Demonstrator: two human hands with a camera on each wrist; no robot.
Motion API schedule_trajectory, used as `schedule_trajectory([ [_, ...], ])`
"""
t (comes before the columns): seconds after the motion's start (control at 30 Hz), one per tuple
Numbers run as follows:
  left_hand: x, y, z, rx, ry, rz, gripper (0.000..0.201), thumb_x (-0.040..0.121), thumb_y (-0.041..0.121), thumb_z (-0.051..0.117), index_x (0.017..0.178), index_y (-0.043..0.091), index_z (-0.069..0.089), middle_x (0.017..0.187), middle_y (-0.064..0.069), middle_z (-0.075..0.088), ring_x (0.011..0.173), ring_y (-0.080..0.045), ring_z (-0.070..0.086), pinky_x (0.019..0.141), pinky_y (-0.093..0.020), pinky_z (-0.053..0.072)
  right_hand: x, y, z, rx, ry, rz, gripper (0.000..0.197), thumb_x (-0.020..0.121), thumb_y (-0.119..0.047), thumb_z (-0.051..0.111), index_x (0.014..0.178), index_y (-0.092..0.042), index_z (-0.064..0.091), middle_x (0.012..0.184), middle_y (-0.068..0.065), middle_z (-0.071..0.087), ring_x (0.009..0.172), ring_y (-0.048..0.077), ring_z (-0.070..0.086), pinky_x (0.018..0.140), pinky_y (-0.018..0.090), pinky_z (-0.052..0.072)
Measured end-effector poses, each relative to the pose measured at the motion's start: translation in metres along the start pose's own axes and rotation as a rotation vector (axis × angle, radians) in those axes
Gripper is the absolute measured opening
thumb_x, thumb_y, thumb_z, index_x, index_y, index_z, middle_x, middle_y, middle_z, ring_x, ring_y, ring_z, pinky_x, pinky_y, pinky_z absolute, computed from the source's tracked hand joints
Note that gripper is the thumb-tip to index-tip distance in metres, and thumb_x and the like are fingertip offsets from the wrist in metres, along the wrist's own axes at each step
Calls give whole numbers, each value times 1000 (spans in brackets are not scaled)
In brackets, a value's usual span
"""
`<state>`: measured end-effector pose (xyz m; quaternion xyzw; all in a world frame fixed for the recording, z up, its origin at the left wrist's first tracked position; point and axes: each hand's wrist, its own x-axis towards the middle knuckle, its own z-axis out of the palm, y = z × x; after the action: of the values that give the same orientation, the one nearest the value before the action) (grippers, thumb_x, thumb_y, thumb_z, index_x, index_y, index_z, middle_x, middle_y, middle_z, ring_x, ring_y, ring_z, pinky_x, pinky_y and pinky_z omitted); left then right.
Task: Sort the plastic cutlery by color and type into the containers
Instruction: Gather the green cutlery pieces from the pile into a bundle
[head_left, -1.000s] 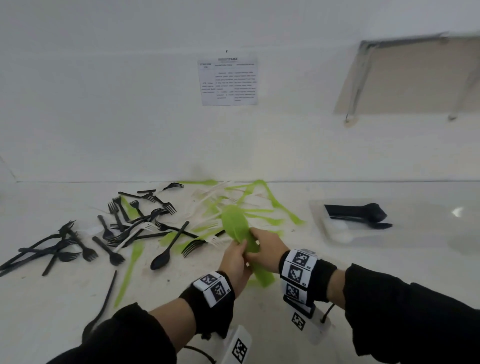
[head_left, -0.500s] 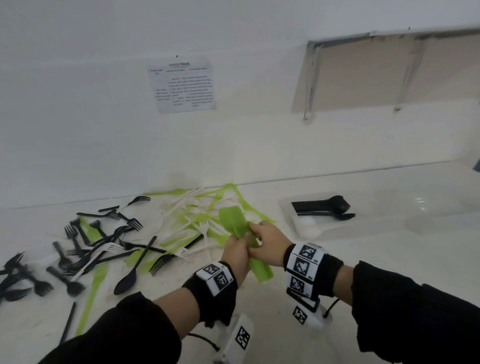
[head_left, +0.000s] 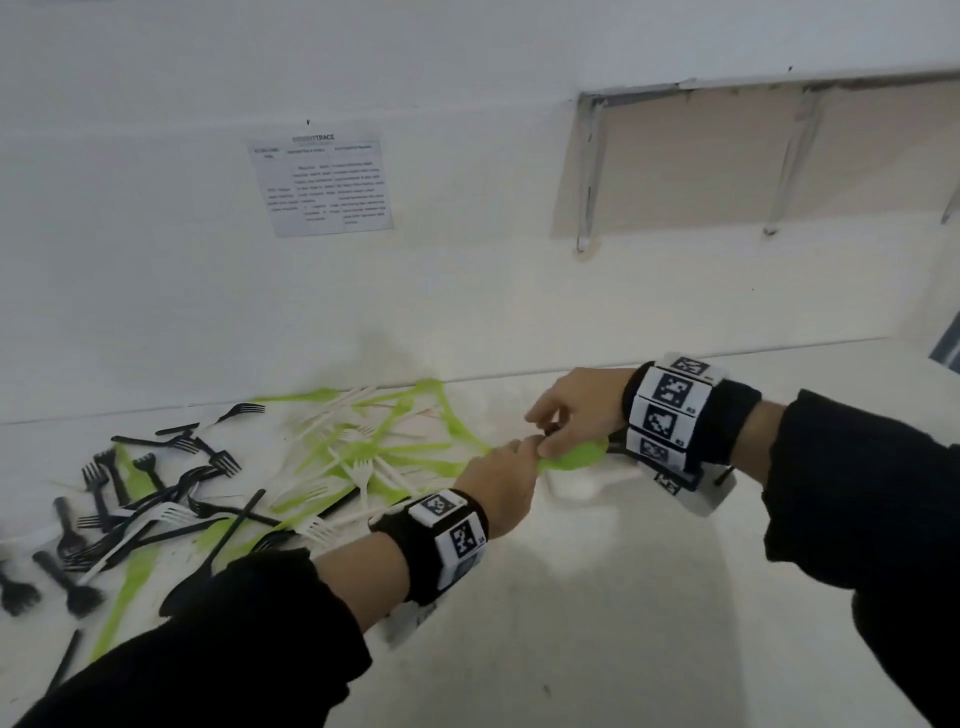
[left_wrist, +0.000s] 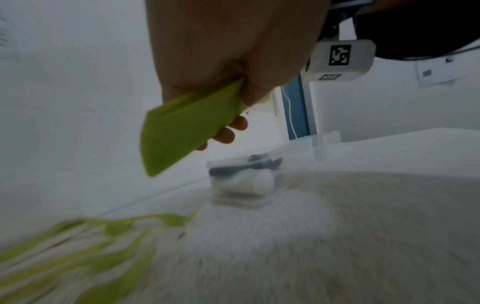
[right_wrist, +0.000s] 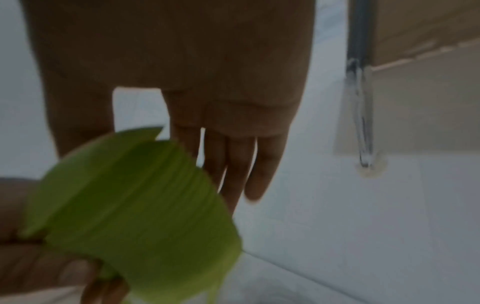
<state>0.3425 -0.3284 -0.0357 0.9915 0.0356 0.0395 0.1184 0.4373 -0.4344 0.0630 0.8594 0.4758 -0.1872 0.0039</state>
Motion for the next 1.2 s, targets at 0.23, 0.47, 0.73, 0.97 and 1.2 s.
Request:
schedule_trajectory([
  [0.23, 48, 40, 4, 349, 21, -14, 48, 96, 14, 36, 142, 14, 25, 134, -4, 43, 123, -24, 41, 96, -36, 29, -8, 45, 9, -190, -11, 44, 64, 81, -45, 63, 133, -13, 44, 125, 2, 57, 114, 20, 53, 96, 30, 44],
  [0.47, 78, 63, 15, 153, 175, -97, 39, 91, 10, 43, 127, 19, 32, 118, 3, 56, 114, -19, 50, 106, -35, 18, -2, 91, 22, -117, 85, 17, 31, 83, -29, 59, 107, -9, 56, 85, 3, 57, 79, 21, 54, 72, 31, 48],
  [0.73, 84, 65, 25, -28, 195, -169, 80, 73, 37, 71, 137, 27, 22, 140, 6, 19, 132, -14, 19, 104, -38, 11, 6, 145, 29, -111, 52, 81, 45, 84, -31, 61, 123, -10, 51, 117, 10, 58, 105, 26, 56, 86, 32, 47],
  [0.97, 93, 46, 25, 159, -20, -455, 34, 80, 37, 58, 113, 31, 52, 121, 1, 40, 117, -23, 33, 93, -39, 23, 7, 185, 29, 44, 97, 159, 48, 87, -28, 58, 132, -17, 46, 126, 6, 56, 114, 23, 52, 92, 28, 40],
  [1.2, 110, 34, 24, 239, -165, -354, 21, 85, 45, 58, 102, 34, 61, 112, 8, 56, 117, -19, 41, 95, -42, 19, 18, 159, 33, 281, -112, -89, 41, 90, -25, 57, 129, -15, 50, 108, -5, 55, 100, 12, 50, 88, 21, 36],
])
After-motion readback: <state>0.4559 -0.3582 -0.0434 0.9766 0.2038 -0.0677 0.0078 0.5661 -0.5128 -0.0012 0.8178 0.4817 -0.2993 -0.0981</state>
